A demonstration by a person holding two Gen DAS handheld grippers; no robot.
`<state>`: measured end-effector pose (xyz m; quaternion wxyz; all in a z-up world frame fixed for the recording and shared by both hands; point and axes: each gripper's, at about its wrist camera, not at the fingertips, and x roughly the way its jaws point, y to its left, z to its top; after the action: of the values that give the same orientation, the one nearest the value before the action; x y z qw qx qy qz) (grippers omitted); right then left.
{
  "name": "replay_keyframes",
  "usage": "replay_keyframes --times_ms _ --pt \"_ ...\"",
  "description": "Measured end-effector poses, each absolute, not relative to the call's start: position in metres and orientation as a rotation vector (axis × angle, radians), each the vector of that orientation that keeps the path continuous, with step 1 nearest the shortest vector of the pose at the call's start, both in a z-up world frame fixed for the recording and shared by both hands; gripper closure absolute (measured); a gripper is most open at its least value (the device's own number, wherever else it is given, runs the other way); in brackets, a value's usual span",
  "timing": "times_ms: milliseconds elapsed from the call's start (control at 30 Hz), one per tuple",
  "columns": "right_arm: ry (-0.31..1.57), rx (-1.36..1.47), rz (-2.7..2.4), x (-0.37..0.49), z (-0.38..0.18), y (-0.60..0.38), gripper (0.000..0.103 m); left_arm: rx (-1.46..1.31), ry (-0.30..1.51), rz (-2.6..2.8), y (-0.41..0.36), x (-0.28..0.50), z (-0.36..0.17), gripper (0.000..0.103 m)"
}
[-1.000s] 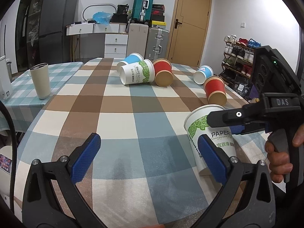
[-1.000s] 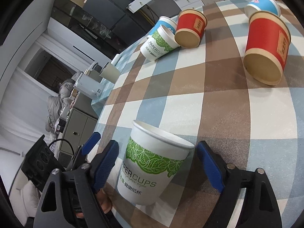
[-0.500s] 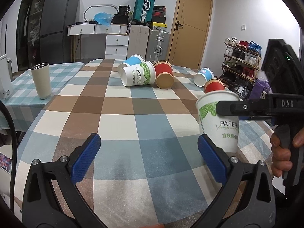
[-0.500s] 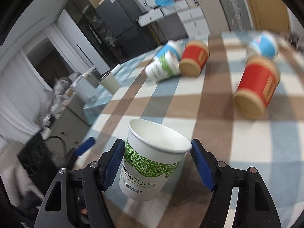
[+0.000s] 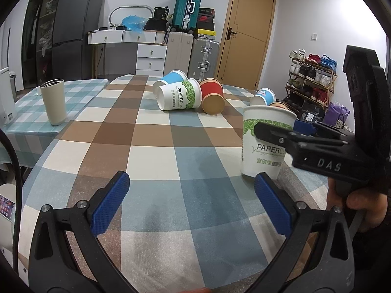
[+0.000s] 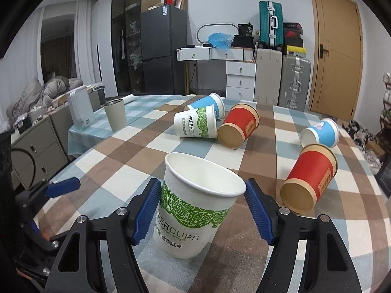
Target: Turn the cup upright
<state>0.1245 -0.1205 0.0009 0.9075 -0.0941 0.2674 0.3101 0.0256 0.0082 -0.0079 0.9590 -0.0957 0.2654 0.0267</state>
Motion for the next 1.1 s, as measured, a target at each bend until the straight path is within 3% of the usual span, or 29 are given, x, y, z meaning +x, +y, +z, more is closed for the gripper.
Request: replay_keyframes --times_ms 200,233,533,633,733,867,1100 --pt "0.569 -0.255 0.679 0.111 -0.001 -0.116 0.034 -0.192 0.537 0.053 0.009 0.026 -0.008 0.001" --pt "0.574 -0.256 0.685 0.109 -0.001 -0.116 0.042 -0.193 0.537 0.053 0.009 0.025 -0.008 0.001" --pt "0.612 -0.229 0.717 0.101 -0.003 -0.131 0.042 -0.192 0.537 0.054 0.009 0.026 -0.009 0.001" --pt "0.612 -0.213 0.73 0.1 -0.004 -0.136 0.037 -0.191 0.535 0.055 0.009 0.025 -0.008 0.001" --pt "0.59 -0.187 0.742 0.097 -0.003 -0.143 0.017 -0.185 0.528 0.055 0.008 0.025 -0.008 0.001" --pt "0.544 -0.168 0.743 0.093 0.002 -0.156 0.005 -0.19 0.513 0.045 0.008 0.024 -0.007 0.001" --pt "0.486 -0.079 0.783 0.088 0.002 -0.19 0.0 -0.181 0.487 0.025 0.002 0.02 -0.005 0.001"
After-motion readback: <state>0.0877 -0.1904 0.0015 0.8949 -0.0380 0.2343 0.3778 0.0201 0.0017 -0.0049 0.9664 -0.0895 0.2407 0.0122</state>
